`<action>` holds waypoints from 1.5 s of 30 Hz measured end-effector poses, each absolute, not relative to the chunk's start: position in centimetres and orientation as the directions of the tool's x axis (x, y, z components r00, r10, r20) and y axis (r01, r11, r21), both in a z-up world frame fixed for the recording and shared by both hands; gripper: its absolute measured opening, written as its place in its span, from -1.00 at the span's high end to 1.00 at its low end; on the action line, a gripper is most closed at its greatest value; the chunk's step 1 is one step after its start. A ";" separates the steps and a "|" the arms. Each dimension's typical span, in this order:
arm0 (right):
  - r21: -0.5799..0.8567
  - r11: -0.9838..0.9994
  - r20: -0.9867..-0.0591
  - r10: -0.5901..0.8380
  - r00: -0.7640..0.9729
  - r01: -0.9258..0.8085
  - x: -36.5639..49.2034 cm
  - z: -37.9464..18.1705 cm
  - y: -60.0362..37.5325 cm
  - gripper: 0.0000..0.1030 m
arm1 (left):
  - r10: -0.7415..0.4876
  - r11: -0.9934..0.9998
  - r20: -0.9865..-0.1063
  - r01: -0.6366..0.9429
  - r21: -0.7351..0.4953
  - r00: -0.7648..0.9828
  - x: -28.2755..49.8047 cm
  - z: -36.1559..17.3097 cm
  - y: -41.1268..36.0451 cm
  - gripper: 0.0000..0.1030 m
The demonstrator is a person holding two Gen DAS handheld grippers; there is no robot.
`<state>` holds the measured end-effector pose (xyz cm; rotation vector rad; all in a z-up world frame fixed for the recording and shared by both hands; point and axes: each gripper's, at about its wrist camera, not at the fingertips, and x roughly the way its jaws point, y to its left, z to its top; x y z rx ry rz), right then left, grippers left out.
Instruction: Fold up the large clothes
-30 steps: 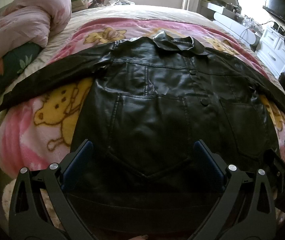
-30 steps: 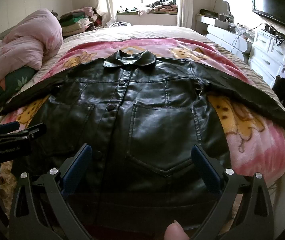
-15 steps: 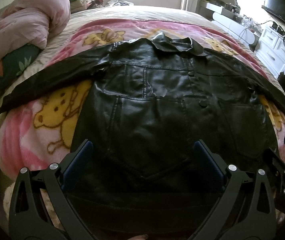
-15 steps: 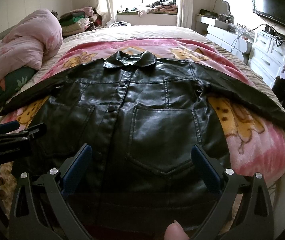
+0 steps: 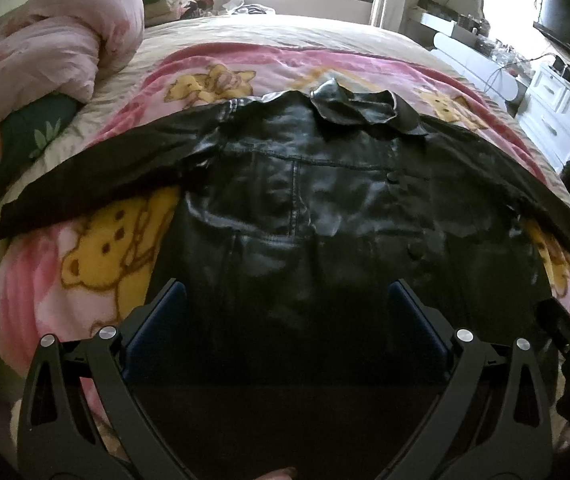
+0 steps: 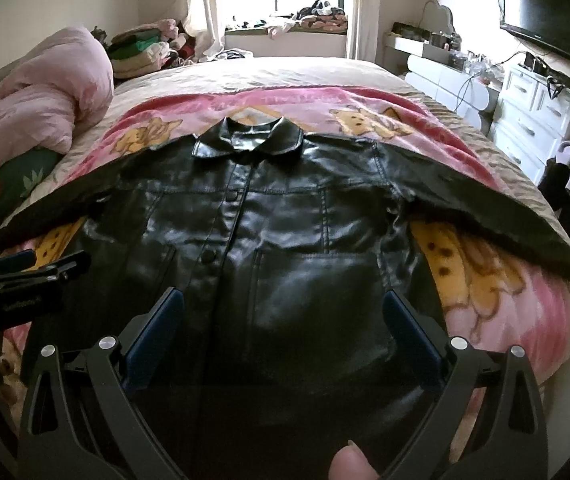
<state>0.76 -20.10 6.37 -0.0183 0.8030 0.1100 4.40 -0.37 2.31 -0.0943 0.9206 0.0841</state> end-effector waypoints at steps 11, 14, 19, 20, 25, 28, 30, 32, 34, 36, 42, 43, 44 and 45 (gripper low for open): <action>0.024 0.997 -0.701 0.071 0.709 -0.076 4.3 7.3 -21.0 -0.92 | 0.020 0.992 -0.801 -0.109 -0.056 0.598 7.7 2.4 -0.7 -0.84; 0.026 0.998 -0.701 0.064 0.711 -0.065 5.2 7.4 -21.2 -0.92 | 0.018 0.992 -0.805 -0.110 -0.058 0.593 8.5 2.3 -1.1 -0.84; 0.038 0.998 -0.703 0.064 0.709 -0.052 6.7 7.3 -21.9 -0.92 | 0.018 0.991 -0.816 -0.116 -0.060 0.578 9.8 2.2 -1.4 -0.84; 0.039 0.998 -0.703 0.063 0.708 -0.050 7.0 7.3 -22.0 -0.92 | 0.016 0.992 -0.815 -0.113 -0.061 0.579 10.2 2.2 -1.6 -0.84; 0.059 0.998 -0.696 0.056 0.716 -0.022 8.8 7.6 -23.1 -0.92 | 0.008 0.992 -0.814 -0.109 -0.069 0.581 11.6 2.4 -2.0 -0.84; 0.076 0.997 -0.696 0.053 0.716 0.000 9.7 7.5 -24.0 -0.92 | 0.012 0.993 -0.808 -0.099 -0.057 0.589 12.5 2.8 -2.6 -0.84; 0.085 0.996 -0.700 0.048 0.713 0.016 10.4 7.4 -24.7 -0.92 | 0.005 0.994 -0.806 -0.093 -0.062 0.593 13.1 2.9 -2.9 -0.84; 0.091 0.995 -0.704 0.037 0.709 0.038 11.0 7.3 -25.5 -0.92 | -0.004 0.994 -0.804 -0.087 -0.070 0.594 13.7 3.0 -3.2 -0.84; 0.106 0.993 -0.707 0.034 0.706 0.059 11.5 7.1 -26.6 -0.92 | -0.012 0.994 -0.804 -0.081 -0.075 0.594 14.3 3.0 -3.6 -0.84; 0.126 0.988 -0.709 0.028 0.704 0.087 11.9 6.9 -27.7 -0.92 | -0.018 0.994 -0.804 -0.073 -0.077 0.595 15.0 3.0 -4.1 -0.84; 0.155 0.970 -0.723 -0.018 0.690 0.188 12.9 5.9 -31.5 -0.92 | -0.029 0.993 -0.806 -0.073 -0.089 0.591 16.6 2.8 -4.8 -0.84; 0.156 0.967 -0.724 -0.026 0.689 0.201 12.9 5.8 -32.1 -0.92 | -0.030 0.993 -0.808 -0.072 -0.090 0.589 16.9 2.7 -4.9 -0.84; 0.161 0.962 -0.726 -0.036 0.686 0.221 13.1 5.6 -32.8 -0.92 | -0.029 0.994 -0.809 -0.071 -0.088 0.587 17.1 2.7 -5.2 -0.84; 0.162 0.957 -0.729 -0.048 0.683 0.240 13.1 5.4 -33.4 -0.92 | -0.029 0.994 -0.810 -0.070 -0.086 0.585 17.4 2.6 -5.4 -0.84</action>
